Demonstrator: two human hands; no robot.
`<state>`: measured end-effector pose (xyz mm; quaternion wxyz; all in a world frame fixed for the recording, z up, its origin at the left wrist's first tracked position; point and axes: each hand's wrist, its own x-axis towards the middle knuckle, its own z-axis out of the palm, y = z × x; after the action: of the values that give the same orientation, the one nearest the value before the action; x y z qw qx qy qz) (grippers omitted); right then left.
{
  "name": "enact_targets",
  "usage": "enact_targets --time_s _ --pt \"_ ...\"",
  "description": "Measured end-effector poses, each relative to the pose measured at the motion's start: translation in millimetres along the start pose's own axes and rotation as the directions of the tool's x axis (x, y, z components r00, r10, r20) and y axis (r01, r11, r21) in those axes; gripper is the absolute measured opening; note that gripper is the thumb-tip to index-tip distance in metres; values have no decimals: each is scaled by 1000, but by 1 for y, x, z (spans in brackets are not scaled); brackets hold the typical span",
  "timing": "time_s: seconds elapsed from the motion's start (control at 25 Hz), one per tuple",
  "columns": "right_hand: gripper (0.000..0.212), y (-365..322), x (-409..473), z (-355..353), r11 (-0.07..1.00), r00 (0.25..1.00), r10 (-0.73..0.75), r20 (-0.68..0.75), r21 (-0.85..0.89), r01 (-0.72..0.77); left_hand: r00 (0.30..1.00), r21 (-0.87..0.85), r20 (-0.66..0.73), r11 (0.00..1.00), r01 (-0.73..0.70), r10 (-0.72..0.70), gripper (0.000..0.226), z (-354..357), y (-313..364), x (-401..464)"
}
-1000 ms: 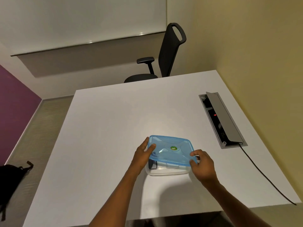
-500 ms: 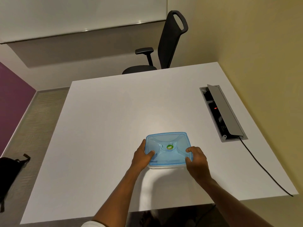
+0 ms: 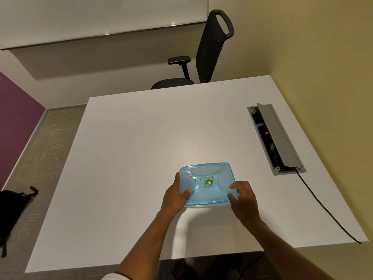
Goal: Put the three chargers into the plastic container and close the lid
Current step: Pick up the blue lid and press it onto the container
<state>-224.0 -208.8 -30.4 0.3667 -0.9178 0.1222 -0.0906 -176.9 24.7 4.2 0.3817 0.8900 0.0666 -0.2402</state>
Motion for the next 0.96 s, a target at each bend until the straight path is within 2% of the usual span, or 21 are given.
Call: enact_targets --time_s 0.08,0.16,0.24,0.28,0.4,0.64,0.8,0.96 --pt "25 4 5 0 974 976 218 -14 69 -216 1000 32 -26 999 -8 9 94 2 -7 6" --pt "24 5 8 -3 854 875 473 104 189 -484 998 75 -36 996 51 -48 91 5 -14 14" --pt "20 6 9 -9 691 756 595 272 306 -655 990 59 -44 989 134 -131 79 7 -11 11" --pt "18 8 9 -11 652 727 608 319 322 -687 987 11 -36 987 158 -158 67 6 -6 5" --pt "18 10 6 -14 630 707 613 352 321 -707 987 -94 -10 982 161 -162 41 7 -3 -2" --pt "17 11 8 -12 657 712 613 343 279 -700 989 -173 -38 976 132 -140 33 12 -14 2" --pt "16 11 10 -10 652 695 633 341 250 -716 961 -259 -102 940 222 -255 31 20 -13 0" --pt "13 14 14 -9 637 670 647 365 225 -738 945 -356 -93 897 261 -312 36 20 -13 -1"
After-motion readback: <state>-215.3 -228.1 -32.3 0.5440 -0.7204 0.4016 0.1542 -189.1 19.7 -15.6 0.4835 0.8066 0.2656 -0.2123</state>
